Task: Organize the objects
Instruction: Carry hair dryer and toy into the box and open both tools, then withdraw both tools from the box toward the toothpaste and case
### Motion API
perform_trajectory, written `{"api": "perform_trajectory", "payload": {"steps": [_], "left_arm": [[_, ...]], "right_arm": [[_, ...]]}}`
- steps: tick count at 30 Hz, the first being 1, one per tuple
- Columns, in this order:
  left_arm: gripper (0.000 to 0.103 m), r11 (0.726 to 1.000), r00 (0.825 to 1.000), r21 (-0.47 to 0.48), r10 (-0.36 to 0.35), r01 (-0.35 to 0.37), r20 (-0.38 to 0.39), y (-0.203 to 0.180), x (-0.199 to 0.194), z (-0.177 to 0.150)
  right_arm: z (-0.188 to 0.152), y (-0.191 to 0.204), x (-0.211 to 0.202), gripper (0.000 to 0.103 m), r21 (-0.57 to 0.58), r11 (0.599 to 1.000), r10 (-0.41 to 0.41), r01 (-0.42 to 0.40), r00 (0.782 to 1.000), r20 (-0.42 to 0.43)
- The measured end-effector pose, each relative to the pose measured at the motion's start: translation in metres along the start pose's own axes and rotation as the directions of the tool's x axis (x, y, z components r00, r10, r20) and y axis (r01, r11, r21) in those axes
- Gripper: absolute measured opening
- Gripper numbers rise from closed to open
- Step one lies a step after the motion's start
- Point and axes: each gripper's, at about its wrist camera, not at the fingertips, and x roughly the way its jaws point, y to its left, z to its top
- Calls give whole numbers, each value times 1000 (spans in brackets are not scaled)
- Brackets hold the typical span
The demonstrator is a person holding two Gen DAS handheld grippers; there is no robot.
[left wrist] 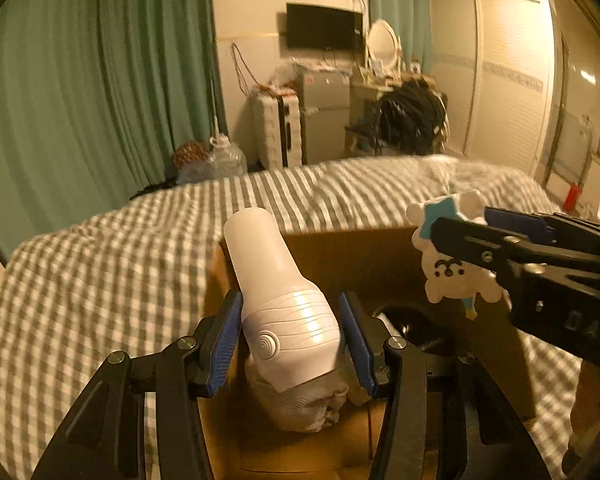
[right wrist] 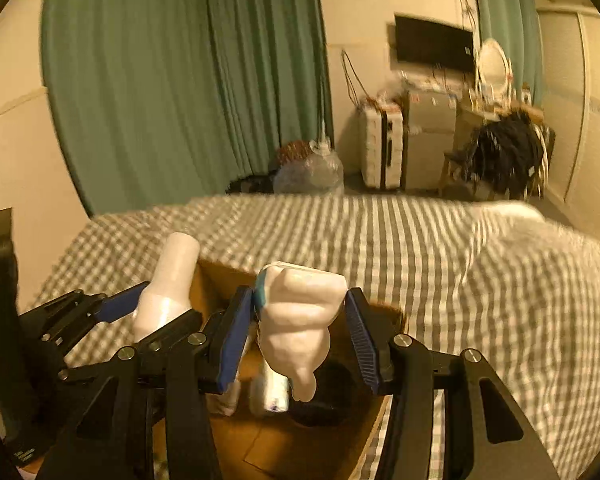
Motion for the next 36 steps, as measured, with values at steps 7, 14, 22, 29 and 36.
{"api": "perform_trajectory", "payload": {"steps": [7,14,22,29,36], "left_arm": [[51,999,998,15,-47,48,-35,-11,11,-3],[51,998,997,33,-52,54,-52,-15,15,-8],[52,998,998,51,-37,40,-58,-17,20,-11],[79,998,1000,59,-2,3,-10,-13,1,-15],[87,999,999,30,41,-41,19,-1,-32,-21]], "right_arm": [[-22,-17,30,47,23,1000,-10,12,996,-85],[-25,-21,33,48,30,1000,-5,7,996,-86],[-26,-20,33,48,30,999,-7,9,997,-78],[-25,-14,23,68,6,1000,-21,21,999,-42],[-29,-9,-15,79,5,997,-79,79,996,38]]}}
